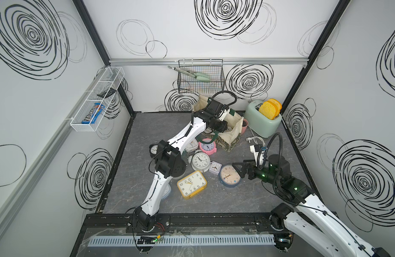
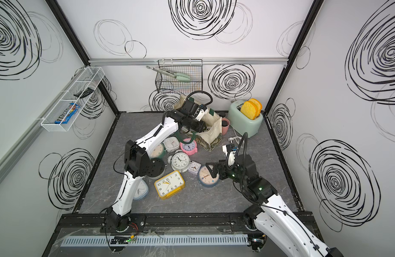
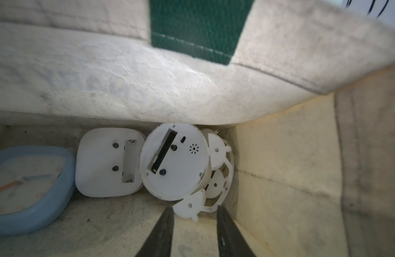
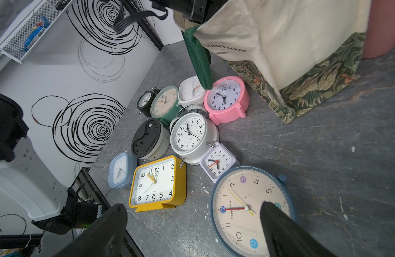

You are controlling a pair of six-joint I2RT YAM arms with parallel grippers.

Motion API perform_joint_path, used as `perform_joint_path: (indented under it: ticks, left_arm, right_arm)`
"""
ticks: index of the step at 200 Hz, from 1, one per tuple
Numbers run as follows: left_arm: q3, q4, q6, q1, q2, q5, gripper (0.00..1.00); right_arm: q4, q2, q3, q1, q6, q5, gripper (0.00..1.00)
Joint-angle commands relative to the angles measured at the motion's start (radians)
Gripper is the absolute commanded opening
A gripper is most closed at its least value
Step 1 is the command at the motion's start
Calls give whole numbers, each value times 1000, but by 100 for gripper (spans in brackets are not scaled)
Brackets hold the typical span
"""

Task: Put the alarm clock into the canvas bag
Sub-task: Place the alarm at the canvas bag, then adjust the alarm at the center of the board.

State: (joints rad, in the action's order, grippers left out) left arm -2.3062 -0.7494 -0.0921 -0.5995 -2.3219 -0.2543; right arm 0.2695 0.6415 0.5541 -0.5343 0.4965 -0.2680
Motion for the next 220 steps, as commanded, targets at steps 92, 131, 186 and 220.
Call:
perform_joint_path:
  ticks: [92, 131, 186, 220]
  left_arm:
    - [161, 184, -226, 95, 393, -30, 96]
    - [516, 331, -324, 110, 700, 9, 96]
    - [1116, 395, -415, -7, 1190, 57, 98]
    - [1375, 377, -482, -245, 1329, 140, 77]
  right_arm:
    - [-35, 77, -71, 82, 45, -20, 97]
    - [-112, 94, -131, 170, 85, -93, 97]
    - [-254, 168, -210, 337, 89, -252, 97]
    - [-301, 223, -225, 366, 69, -301, 97]
